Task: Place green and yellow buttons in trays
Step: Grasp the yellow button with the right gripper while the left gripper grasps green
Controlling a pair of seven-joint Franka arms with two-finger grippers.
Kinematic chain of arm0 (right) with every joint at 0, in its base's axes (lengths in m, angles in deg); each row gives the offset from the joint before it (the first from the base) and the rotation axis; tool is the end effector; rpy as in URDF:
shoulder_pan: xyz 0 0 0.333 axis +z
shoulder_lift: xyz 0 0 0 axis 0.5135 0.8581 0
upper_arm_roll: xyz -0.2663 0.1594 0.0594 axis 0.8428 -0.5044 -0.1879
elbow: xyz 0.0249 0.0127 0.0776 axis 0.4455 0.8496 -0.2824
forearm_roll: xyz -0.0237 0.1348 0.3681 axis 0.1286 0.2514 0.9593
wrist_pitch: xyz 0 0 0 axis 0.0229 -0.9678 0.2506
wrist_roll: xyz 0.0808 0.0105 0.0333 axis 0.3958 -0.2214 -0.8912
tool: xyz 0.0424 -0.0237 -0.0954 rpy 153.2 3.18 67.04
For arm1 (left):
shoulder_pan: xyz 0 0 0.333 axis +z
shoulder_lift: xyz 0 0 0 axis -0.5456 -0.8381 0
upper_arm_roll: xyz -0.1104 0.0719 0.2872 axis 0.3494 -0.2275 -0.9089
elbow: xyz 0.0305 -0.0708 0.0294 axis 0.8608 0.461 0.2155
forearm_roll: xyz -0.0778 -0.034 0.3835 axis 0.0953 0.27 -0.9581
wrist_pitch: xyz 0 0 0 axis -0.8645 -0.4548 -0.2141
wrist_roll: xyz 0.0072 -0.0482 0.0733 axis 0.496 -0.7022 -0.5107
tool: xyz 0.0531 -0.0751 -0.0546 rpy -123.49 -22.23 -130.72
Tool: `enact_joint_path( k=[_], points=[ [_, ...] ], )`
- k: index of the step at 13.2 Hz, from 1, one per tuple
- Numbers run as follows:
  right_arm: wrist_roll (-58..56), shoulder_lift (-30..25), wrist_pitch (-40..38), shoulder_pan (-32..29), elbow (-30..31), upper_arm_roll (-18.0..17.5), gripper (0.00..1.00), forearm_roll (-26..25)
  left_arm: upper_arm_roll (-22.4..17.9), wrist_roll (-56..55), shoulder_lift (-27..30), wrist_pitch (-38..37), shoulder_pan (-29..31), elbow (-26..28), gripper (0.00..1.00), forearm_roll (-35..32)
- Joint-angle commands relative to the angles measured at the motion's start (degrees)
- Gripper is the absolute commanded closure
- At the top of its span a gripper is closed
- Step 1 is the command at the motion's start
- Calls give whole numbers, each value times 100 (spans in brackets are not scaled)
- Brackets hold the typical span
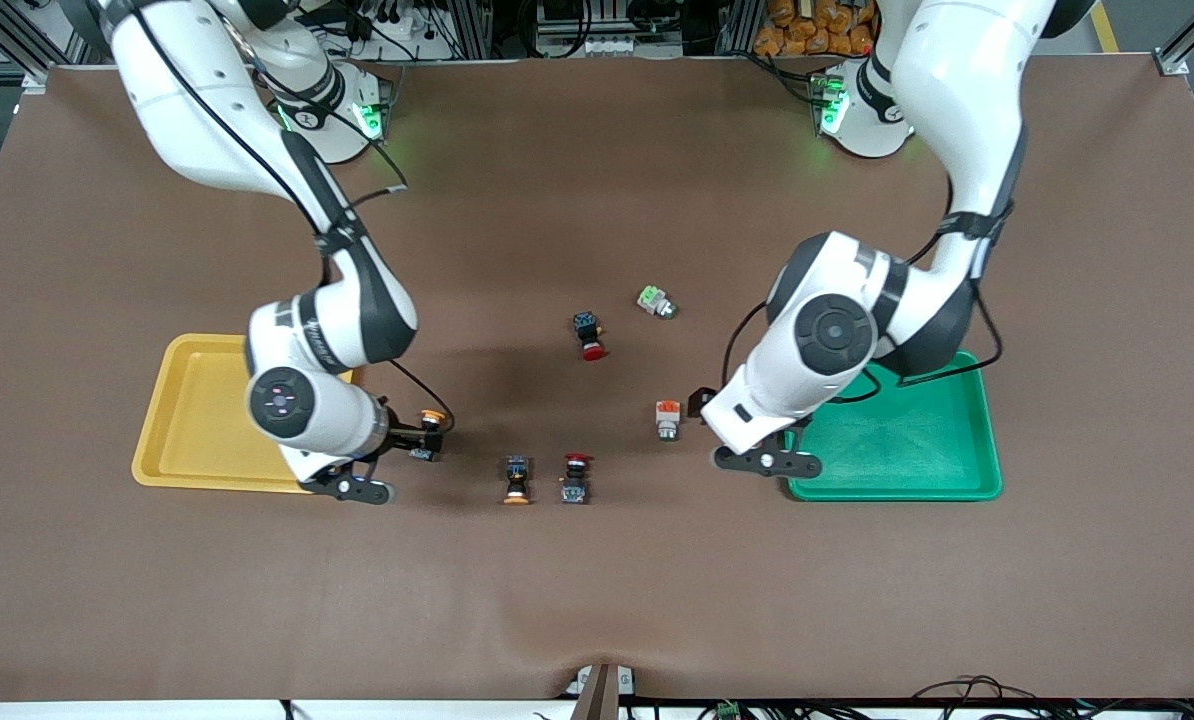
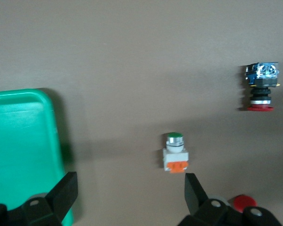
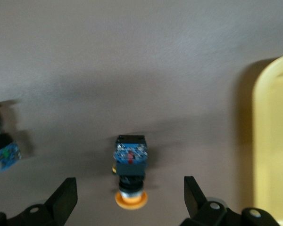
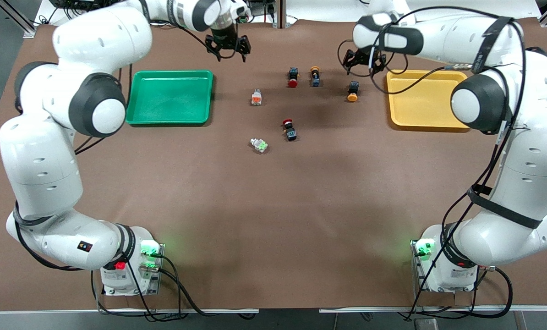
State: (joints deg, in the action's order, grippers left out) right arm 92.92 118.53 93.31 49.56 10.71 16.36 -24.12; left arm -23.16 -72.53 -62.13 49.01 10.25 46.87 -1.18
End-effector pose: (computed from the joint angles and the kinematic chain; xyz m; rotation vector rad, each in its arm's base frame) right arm 0.6564 0.2283 0.2362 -3.0978 0.3477 0.1515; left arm 0.6367 -0.3544 0.3323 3.0557 -0.1697 0.0006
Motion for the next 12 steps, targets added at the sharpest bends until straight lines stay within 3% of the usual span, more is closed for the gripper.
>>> enact_joint_path(
  k=[1, 6, 8, 10, 11, 12],
  points=[
    [457, -35, 429, 181, 365, 44, 0, -38, -85, -234, -364, 371, -206, -183, 0, -100],
    [457, 194, 623, 155, 374, 53, 0, -152, -93, -533, -707, 777, -487, -113, 0, -127],
    [466, 203, 641, 138, 453, 53, 46, -152, -85, -734, -699, 786, -496, 0, 0, -135],
    [466, 203, 903, 164, 602, 53, 85, -152, -85, -788, -812, 838, -531, 28, 0, -127],
    [466, 203, 965, 155, 664, 53, 100, -152, -85, -797, -874, 943, -575, 54, 0, -109],
    [466, 195, 966, 138, 673, 53, 100, -152, -85, -797, -953, 1005, -566, 54, 0, -109]
  ],
)
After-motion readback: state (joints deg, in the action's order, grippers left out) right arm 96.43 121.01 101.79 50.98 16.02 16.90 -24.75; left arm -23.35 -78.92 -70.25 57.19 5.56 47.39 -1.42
